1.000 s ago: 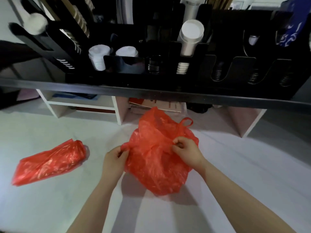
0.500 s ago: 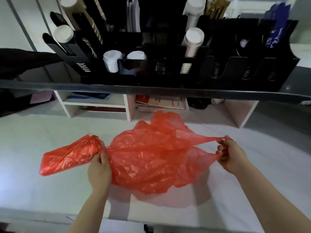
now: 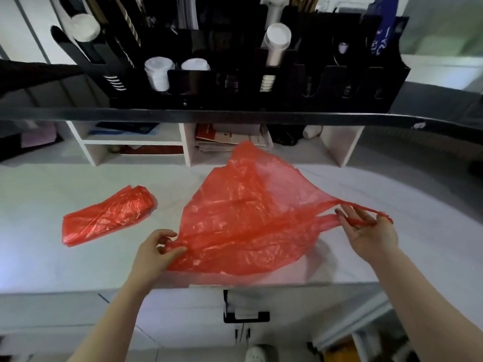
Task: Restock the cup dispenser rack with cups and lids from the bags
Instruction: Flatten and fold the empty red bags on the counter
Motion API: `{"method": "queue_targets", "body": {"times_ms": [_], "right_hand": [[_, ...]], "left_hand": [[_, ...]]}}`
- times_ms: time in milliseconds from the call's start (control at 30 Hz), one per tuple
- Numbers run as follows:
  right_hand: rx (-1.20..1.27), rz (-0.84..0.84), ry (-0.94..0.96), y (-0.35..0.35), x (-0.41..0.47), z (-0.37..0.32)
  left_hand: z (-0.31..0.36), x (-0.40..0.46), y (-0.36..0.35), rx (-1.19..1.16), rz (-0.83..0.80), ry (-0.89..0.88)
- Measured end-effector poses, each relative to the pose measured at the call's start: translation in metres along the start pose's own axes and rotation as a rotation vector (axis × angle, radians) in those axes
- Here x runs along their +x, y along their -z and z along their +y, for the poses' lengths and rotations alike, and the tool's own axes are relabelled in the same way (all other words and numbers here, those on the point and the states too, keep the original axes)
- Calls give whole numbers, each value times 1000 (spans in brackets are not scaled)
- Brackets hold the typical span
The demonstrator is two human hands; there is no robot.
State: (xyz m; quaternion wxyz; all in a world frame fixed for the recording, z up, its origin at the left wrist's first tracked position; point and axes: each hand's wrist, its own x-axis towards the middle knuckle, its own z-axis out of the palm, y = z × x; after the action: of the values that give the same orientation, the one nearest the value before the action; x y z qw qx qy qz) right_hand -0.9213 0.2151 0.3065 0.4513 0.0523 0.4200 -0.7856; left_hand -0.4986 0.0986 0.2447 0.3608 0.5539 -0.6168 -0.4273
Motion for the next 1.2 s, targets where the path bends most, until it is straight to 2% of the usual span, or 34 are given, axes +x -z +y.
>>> {"method": "queue_targets", "body": {"times_ms": [67, 133, 233, 267, 400, 533, 733, 867, 933, 1067, 1133, 1200], "right_hand": [[21, 20, 22, 11, -4, -5], [11, 29, 39, 18, -5, -11], [-8, 48, 36, 20, -6, -15], [-7, 51, 30, 21, -5, -16], [1, 55, 28, 15, -2, -11], [-75, 59, 65, 0, -3, -3], [-91, 55, 171, -20, -3, -5], [-138, 8, 270, -29, -6, -9], [-90, 36, 283, -27, -1, -14], [-82, 126, 265, -4, 16, -17], [-139, 94, 148, 15, 28, -19], [-253, 181, 162, 27, 32, -14]], "left_hand": [[0, -7, 3, -30, -190, 55], [0, -12, 2, 55, -217, 38], [2, -10, -1, 317, 57, 25], [4, -8, 0, 315, 134, 76], [10, 1, 9, -115, 222, 323], [16, 10, 18, -372, 385, 359], [29, 31, 26, -508, 540, 258], [38, 40, 27, -527, 612, 102], [34, 39, 28, -369, 588, 12], [7, 23, 18, 275, 366, -40], [-8, 15, 11, 417, 284, -14], [-19, 9, 8, 482, 211, -12]]}}
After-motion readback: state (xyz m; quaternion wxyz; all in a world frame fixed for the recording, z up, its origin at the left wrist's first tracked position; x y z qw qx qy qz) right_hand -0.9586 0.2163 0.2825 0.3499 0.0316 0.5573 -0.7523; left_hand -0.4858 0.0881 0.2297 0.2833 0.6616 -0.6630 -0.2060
